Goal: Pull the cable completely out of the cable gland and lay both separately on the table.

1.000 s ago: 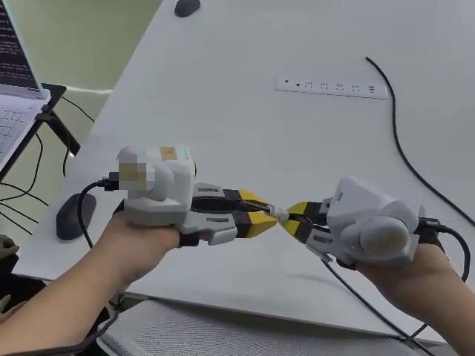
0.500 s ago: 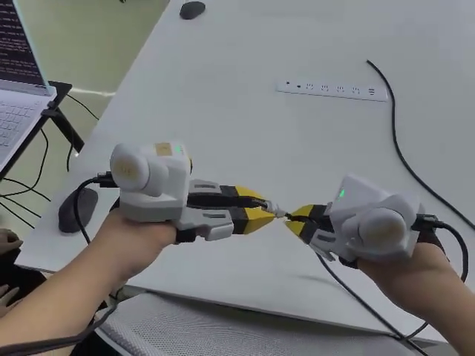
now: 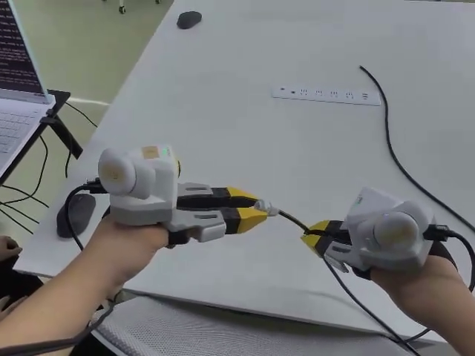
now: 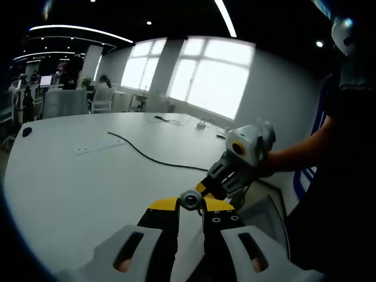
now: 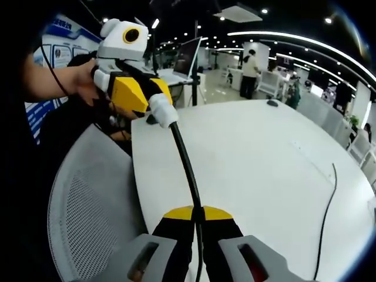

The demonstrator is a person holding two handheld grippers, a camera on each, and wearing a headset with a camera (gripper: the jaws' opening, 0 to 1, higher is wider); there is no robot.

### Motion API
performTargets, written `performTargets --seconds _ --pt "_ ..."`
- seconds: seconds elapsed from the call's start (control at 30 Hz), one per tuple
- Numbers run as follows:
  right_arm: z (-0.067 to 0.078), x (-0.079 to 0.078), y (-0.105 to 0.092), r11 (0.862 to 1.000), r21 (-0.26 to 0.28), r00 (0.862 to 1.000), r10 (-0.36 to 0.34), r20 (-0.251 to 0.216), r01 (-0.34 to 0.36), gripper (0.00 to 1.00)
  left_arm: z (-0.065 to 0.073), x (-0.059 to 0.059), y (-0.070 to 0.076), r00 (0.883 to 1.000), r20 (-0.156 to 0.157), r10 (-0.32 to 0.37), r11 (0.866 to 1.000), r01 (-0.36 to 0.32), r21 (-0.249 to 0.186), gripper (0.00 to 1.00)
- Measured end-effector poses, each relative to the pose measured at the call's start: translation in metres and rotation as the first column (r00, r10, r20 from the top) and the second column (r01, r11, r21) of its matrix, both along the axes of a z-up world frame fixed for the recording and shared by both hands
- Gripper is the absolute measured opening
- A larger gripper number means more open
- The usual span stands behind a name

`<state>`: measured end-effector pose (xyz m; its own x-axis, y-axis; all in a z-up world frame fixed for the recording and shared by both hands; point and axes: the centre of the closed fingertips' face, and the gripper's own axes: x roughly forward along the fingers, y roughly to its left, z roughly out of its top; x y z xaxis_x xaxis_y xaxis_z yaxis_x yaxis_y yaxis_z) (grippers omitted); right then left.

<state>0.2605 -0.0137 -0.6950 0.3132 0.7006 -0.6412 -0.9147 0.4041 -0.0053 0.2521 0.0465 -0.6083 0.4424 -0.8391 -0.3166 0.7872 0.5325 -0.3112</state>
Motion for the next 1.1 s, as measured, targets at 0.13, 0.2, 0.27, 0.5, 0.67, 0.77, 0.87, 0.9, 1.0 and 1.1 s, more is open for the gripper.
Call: performTargets --seconds 0.13,0.2,0.27,0.5,0.67,0.77,0.87,0.9,1.0,1.1 --pt "-0.002 0.002 -0.004 1.000 -0.006 1.000 -0.015 -0.003 0.015 0.00 0.001 0.002 0.002 1.000 -0.001 0.009 1.000 -0.009 -0.016 0.15" --pt "-0.001 0.004 -0.005 1.000 -0.003 1.000 -0.026 -0.001 0.026 0.00 0.001 0.002 0.003 1.000 0.001 0.005 1.000 -0.005 -0.011 0.15" --pt "-0.001 0.007 -0.005 0.999 -0.005 0.999 -0.034 0.000 0.034 0.00 -0.001 0.003 0.005 1.000 -0.001 0.005 1.000 -0.005 -0.013 0.15" --pt "0.006 0.016 -0.006 0.997 -0.014 0.997 -0.078 -0.003 0.078 0.00 -0.007 0.005 0.010 1.000 0.001 -0.013 1.000 0.013 -0.023 0.15" --pt "0.013 0.025 -0.004 0.994 -0.021 0.994 -0.109 -0.008 0.109 0.00 -0.012 0.008 0.016 0.999 0.004 -0.032 0.999 0.033 -0.031 0.15" --pt "0.015 0.033 -0.001 0.991 -0.031 0.992 -0.127 -0.007 0.127 0.00 -0.017 0.010 0.022 0.999 0.005 -0.043 0.999 0.043 -0.023 0.15" --pt "0.019 0.040 0.004 0.989 -0.036 0.989 -0.144 -0.009 0.144 0.00 -0.019 0.011 0.028 0.999 0.008 -0.049 0.998 0.049 -0.029 0.15" --pt "0.019 0.042 0.005 0.988 -0.038 0.989 -0.148 -0.011 0.148 0.00 -0.020 0.012 0.029 0.999 0.011 -0.050 0.998 0.051 -0.029 0.15" --pt "0.021 0.051 0.010 0.985 -0.053 0.987 -0.163 -0.002 0.162 0.00 -0.022 0.012 0.034 0.998 0.011 -0.055 0.998 0.056 -0.033 0.15" --pt "0.021 0.057 0.014 0.984 -0.079 0.987 -0.160 0.004 0.159 0.00 -0.026 0.011 0.039 0.998 0.010 -0.063 0.997 0.063 -0.035 0.15"
